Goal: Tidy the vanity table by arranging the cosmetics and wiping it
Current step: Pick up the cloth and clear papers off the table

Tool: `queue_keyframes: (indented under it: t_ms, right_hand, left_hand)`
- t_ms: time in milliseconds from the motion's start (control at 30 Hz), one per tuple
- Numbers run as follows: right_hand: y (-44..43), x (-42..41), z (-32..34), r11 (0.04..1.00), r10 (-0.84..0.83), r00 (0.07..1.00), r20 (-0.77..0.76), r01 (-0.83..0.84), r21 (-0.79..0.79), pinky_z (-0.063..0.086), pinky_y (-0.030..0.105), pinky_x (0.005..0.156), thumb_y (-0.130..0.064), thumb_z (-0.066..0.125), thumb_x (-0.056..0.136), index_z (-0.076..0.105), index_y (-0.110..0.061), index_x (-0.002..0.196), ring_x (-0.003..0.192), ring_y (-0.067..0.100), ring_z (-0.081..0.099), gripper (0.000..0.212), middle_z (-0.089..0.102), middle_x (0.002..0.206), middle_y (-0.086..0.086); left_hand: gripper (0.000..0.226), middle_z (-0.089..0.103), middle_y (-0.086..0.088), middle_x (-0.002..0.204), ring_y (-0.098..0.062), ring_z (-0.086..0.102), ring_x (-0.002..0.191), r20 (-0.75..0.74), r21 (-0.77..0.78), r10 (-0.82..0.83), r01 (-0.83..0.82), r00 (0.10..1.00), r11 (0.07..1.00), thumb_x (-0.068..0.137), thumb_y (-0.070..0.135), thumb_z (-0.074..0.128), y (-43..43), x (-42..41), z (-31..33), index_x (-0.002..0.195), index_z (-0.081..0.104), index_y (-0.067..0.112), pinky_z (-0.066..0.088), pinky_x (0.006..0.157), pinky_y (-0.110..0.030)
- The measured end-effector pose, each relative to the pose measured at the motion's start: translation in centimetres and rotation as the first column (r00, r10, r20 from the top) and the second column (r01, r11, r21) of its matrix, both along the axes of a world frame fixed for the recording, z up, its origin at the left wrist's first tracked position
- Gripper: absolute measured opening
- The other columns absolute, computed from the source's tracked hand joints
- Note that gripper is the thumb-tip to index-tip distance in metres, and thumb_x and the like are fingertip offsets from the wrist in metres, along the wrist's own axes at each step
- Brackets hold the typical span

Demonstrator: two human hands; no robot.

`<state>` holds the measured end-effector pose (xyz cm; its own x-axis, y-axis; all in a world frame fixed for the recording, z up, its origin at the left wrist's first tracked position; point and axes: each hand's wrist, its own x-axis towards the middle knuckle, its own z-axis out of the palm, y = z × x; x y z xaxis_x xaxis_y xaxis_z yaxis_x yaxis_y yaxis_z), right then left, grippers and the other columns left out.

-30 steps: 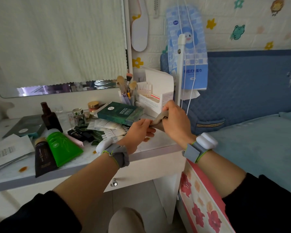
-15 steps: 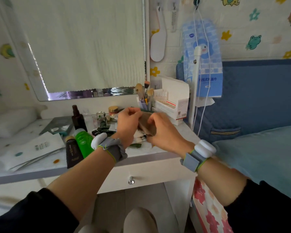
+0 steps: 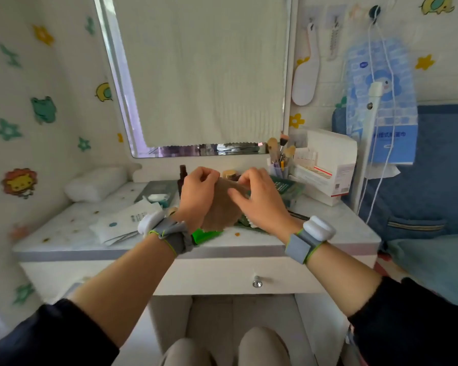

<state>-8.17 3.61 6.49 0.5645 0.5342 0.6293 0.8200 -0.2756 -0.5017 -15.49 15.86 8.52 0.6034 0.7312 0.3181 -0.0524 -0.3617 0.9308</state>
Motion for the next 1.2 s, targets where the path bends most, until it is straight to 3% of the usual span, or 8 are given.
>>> queue_keyframes:
  t_ms: [67,200,333,533,700,833,1033,1200]
  right_hand:
    - [1.9,0.1,-0.1,1.0,-0.002,0.999,0.033,0.003,-0.027,0.043,0.036,0.091,-0.034,0.063,0.087,0.053,-0.011,0.112,0.104,0.024,0.05,0.034,0.051,0.11,0.007]
    - [5.5,-0.9,0.3,0.98,0.097,0.988,-0.123,-0.116,-0.162,0.043,0.044,0.097,-0.036,0.052,0.095,0.055,-0.014,0.123,0.115,0.025,0.052,0.035,0.058,0.122,0.006]
    - [7.8,-2.0,0.0,0.952,0.199,0.945,-0.258,-0.249,-0.178,0.044,0.033,0.078,-0.035,0.05,0.098,0.062,-0.013,0.109,0.096,0.021,0.059,0.027,0.065,0.104,0.004]
    - [11.8,-4.2,-0.5,0.942,0.264,0.909,-0.324,-0.314,-0.114,0.033,0.025,0.057,-0.029,0.053,0.097,0.061,-0.007,0.093,0.07,0.015,0.051,0.023,0.057,0.078,0.003]
    - [15.6,-6.4,-1.2,0.937,0.293,0.885,-0.363,-0.341,-0.076,0.039,0.033,0.064,-0.029,0.056,0.095,0.06,-0.006,0.089,0.069,0.02,0.054,0.025,0.057,0.073,0.004]
    - [18.7,-8.7,-2.2,0.92,0.333,0.864,-0.378,-0.386,-0.072,0.036,0.029,0.06,-0.025,0.058,0.094,0.056,-0.011,0.086,0.064,0.014,0.047,0.016,0.052,0.069,-0.002]
    - [23.2,-11.7,-4.5,0.89,0.362,0.791,-0.493,-0.451,-0.07,0.055,0.04,0.076,-0.019,0.063,0.089,0.055,-0.016,0.095,0.084,0.027,0.063,0.011,0.064,0.09,0.008]
    - [25.8,-13.8,-5.9,0.874,0.374,0.756,-0.537,-0.482,-0.07,0.053,0.041,0.07,-0.013,0.062,0.087,0.045,-0.025,0.085,0.069,0.026,0.058,0.021,0.061,0.079,0.009]
  left_hand:
    - [0.011,0.061,0.008,0.085,-0.008,0.053,0.081,0.004,0.027,0.008,-0.008,1.0,1.0,0.093,0.023,0.055,1.1,-1.3,0.1,0.092,0.066,0.019,0.044,0.077,-0.029]
    - [0.014,0.062,0.01,0.086,-0.005,0.055,0.081,-0.015,0.099,0.017,-0.016,1.0,0.995,0.09,0.011,0.055,3.7,-4.2,0.2,0.093,0.066,0.02,0.044,0.072,-0.02]
    - [0.013,0.066,0.004,0.093,-0.012,0.06,0.09,-0.018,0.143,0.025,-0.022,1.0,0.989,0.088,0.013,0.057,6.1,-6.5,0.0,0.092,0.067,0.021,0.049,0.084,-0.03]
    - [0.015,0.065,0.003,0.094,-0.014,0.059,0.091,-0.042,0.146,0.101,-0.094,0.994,0.985,0.09,0.015,0.054,9.7,-9.4,-1.1,0.095,0.066,0.021,0.05,0.085,-0.033]
    - [0.031,0.063,0.008,0.096,-0.011,0.057,0.086,-0.092,0.229,0.194,-0.169,0.977,0.959,0.082,0.002,0.051,12.3,-12.2,-2.5,0.102,0.064,0.021,0.045,0.078,-0.025]
    - [0.035,0.062,0.007,0.098,-0.014,0.058,0.088,-0.143,0.284,0.259,-0.211,0.955,0.935,0.081,-0.004,0.047,14.8,-14.7,-4.1,0.103,0.06,0.02,0.041,0.079,-0.023]
    - [0.029,0.057,0.01,0.083,-0.015,0.052,0.087,-0.238,0.255,0.39,-0.331,0.889,0.909,0.084,-0.006,0.045,18.2,-18.0,-6.6,0.081,0.063,0.016,0.035,0.075,-0.023]
    - [0.026,0.056,0.003,0.098,-0.016,0.05,0.096,-0.289,0.214,0.464,-0.416,0.837,0.884,0.087,-0.002,0.045,20.5,-19.9,-8.8,0.089,0.066,0.013,0.033,0.083,-0.021]
